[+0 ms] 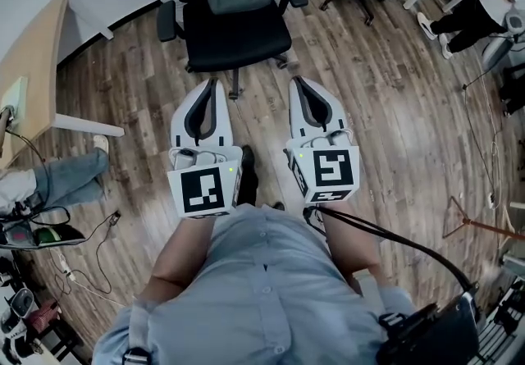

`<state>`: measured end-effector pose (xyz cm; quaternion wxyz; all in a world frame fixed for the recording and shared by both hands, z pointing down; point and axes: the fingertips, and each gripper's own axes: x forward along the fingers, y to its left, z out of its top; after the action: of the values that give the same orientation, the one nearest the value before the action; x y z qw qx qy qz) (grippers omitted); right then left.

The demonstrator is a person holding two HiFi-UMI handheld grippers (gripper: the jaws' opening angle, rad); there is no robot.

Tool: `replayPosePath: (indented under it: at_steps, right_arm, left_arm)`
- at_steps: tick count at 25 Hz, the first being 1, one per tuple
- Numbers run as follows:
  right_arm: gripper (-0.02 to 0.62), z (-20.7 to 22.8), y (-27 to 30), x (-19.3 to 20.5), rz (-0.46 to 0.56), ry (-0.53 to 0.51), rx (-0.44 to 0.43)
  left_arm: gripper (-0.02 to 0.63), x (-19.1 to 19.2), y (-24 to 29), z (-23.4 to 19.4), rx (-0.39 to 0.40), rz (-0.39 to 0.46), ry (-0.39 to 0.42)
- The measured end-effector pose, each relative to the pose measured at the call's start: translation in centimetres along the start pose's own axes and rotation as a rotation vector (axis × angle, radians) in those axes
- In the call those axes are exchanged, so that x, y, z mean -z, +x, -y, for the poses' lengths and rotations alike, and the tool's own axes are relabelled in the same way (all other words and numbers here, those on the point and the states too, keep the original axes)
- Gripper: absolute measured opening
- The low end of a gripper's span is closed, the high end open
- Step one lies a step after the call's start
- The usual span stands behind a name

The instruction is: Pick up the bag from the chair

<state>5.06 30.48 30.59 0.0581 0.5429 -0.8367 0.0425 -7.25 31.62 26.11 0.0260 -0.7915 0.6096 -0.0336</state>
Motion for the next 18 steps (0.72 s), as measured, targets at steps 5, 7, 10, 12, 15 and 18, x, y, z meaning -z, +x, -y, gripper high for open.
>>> replayPosePath:
  at_steps: [5, 7, 10, 12, 15, 18]
  right_arm:
    - [0.002, 1.4, 7.8, -2.0, 0.011, -0.012, 0.017]
    - [0.002, 2.2, 9.8, -2.8, 0.029, -0.017, 0.024]
    - [0.002, 3.0, 12.5, -3.7, 0.048, -0.025, 0.029]
    - [0.002, 3.4, 13.9, -4.3, 0.061, -0.026, 0.032]
    - [0.002, 3.9, 15.1, -4.7, 0.073, -0.032, 0.036]
    - [0.002, 4.6, 15.5, -4.8, 0.073, -0.029, 0.041]
  left_arm:
    - [0.002, -0.1, 6.7, -4.6, 0.016, 0.008, 0.032]
    - [0.003, -0.4, 8.6, -5.4, 0.014, 0.022, 0.034]
    - [0.003, -1.3, 11.3, -6.4, 0.014, 0.054, 0.010]
    - [0.002, -1.5, 12.8, -7.1, 0.015, 0.066, 0.019]
    - [0.002, -1.4, 14.2, -7.9, 0.008, 0.075, 0.030]
    - [0.003, -1.2, 14.9, -7.8, 0.012, 0.067, 0.039]
